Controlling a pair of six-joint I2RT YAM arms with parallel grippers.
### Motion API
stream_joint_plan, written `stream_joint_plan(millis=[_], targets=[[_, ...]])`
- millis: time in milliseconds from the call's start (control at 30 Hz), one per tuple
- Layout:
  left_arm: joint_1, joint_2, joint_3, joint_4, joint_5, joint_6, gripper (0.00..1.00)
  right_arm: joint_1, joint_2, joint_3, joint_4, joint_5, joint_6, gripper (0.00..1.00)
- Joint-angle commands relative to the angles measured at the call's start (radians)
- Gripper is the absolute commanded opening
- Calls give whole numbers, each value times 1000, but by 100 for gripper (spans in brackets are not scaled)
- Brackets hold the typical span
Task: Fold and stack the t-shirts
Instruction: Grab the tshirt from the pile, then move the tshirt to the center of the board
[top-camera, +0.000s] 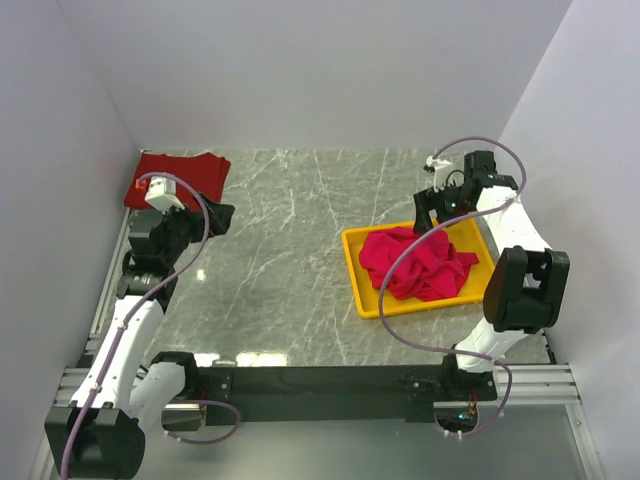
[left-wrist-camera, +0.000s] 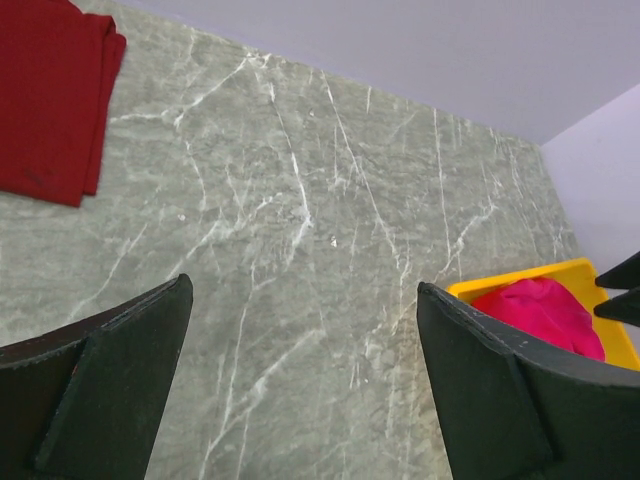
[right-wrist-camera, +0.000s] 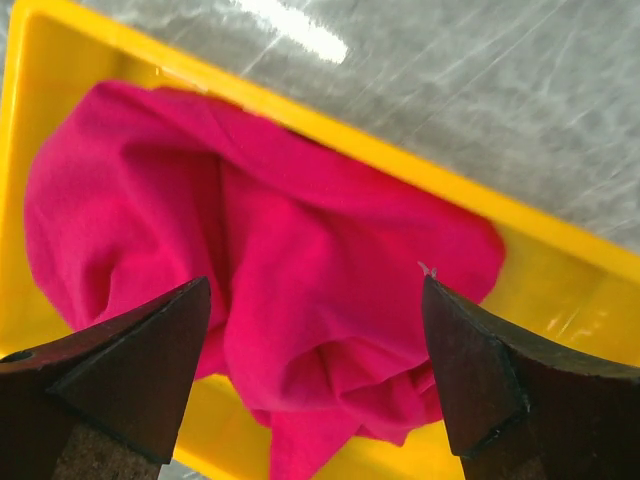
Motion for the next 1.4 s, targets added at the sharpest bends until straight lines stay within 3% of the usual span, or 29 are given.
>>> stream_joint_plan(millis=[0,167,267,367,400,500,633,867,1233,1367], targets=[[0,-40,-26,4,16,-22,99,21,-64,-50,-43,24,-31,92],[0,-33,-28,15,36,-36,99,70,-35,-122,35,164,43,87],[0,-24,-8,7,41,-24,99,92,-8,-135,43,219,97,73],[0,-27,-5,3,38,-19,99,92,-14,-120,23,212,123,29],[0,-30,-6,6,38,-21,99,92,-52,-113,26,195,138,0],[0,-45,-20,13,44,-29,100,92,-156,-58,24,120,124,0],[0,-60,-30,18,45,-30,99,92,-222,180,-12,-66,179,0],[0,-82,-39,23,48,-32,99,210,-236,538,159,-189,434,0],[0,-142,-53,-2,11,-27,99,385,-71,1119,561,-25,831,0],[0,-155,-51,-11,-1,-21,99,443,-35,1193,661,40,888,0]])
